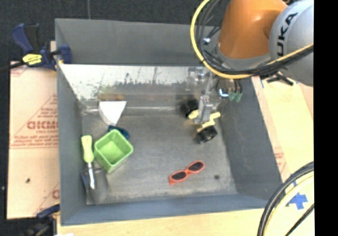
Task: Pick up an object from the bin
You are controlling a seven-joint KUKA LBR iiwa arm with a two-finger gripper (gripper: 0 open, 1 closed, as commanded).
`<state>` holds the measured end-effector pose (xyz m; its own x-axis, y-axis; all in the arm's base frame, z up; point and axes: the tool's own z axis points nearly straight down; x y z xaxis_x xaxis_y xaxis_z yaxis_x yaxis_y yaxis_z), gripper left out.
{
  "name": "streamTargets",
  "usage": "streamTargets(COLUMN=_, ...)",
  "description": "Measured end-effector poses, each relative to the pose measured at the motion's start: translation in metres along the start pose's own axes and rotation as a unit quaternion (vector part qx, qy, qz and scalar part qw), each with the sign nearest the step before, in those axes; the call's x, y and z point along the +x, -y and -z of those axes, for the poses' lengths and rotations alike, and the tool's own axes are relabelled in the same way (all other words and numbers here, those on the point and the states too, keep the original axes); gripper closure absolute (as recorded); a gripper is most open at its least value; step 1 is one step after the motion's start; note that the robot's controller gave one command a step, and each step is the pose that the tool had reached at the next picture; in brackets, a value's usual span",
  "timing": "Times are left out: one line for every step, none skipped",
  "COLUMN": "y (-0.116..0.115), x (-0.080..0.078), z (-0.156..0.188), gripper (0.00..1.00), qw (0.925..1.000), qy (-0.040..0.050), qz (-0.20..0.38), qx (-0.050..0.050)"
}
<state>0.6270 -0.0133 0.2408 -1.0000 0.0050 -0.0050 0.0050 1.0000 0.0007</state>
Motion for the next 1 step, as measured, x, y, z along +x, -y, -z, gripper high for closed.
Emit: streamTargets(y=0.0286, x=0.0580, z=-0.1243, gripper=0.00, qw=0.9945, qy=-0.0001, qz=0.105, qx=0.001)
